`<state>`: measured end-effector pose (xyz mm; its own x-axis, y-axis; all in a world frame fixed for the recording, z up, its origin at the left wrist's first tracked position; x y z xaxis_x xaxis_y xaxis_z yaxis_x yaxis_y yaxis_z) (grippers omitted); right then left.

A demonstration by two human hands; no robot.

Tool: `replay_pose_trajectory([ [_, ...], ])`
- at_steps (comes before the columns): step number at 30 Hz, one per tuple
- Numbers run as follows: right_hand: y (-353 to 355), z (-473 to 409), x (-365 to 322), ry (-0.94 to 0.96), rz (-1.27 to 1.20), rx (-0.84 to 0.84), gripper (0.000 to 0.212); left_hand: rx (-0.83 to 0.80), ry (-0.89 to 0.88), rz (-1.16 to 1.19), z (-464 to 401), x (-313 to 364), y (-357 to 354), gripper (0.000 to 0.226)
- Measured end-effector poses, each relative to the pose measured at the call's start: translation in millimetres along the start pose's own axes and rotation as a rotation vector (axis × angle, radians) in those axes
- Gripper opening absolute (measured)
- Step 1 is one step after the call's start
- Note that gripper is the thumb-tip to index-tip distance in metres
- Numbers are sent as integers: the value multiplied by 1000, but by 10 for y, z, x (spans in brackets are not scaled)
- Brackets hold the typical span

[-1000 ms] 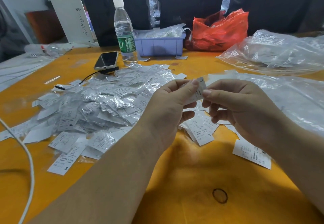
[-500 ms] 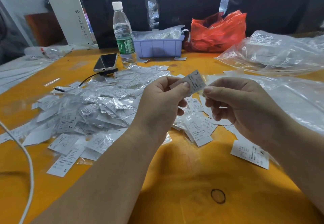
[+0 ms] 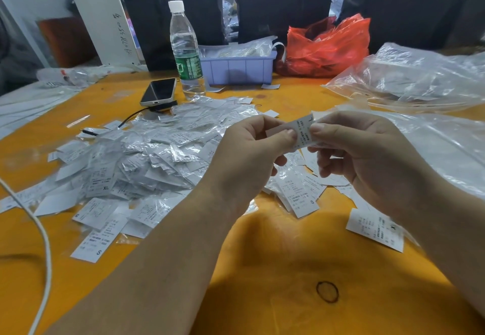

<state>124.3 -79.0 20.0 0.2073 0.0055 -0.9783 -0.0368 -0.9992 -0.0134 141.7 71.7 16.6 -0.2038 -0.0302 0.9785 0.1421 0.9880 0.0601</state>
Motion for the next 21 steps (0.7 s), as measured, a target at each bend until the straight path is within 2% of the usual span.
replay_pose_trajectory([
  [6, -4, 18, -20, 6, 20, -19, 20, -71, 12, -24, 9, 6, -56, 4],
  [12, -14, 25, -17, 13, 66, -34, 19, -73, 3, -29, 23, 11, -55, 5],
  [18, -18, 25, -1, 19, 78, -37, 33, -28, -46, -24, 28, 34, -30, 6],
  [21, -17, 21, -2, 17, 52, -25, 16, -6, -11, 0, 19, 16, -11, 7],
])
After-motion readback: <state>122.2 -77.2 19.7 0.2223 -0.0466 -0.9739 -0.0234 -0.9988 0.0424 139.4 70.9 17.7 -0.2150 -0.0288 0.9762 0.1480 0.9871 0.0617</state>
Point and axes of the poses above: each hand's wrist, its own z-axis away from the middle knuckle, its own y-axis out of the back of the hand, x = y × z, the point moved 6 cm from there along -z, towards the middle knuckle, and after that the axes turned 5 degrees about x, right-handed, at the moved point
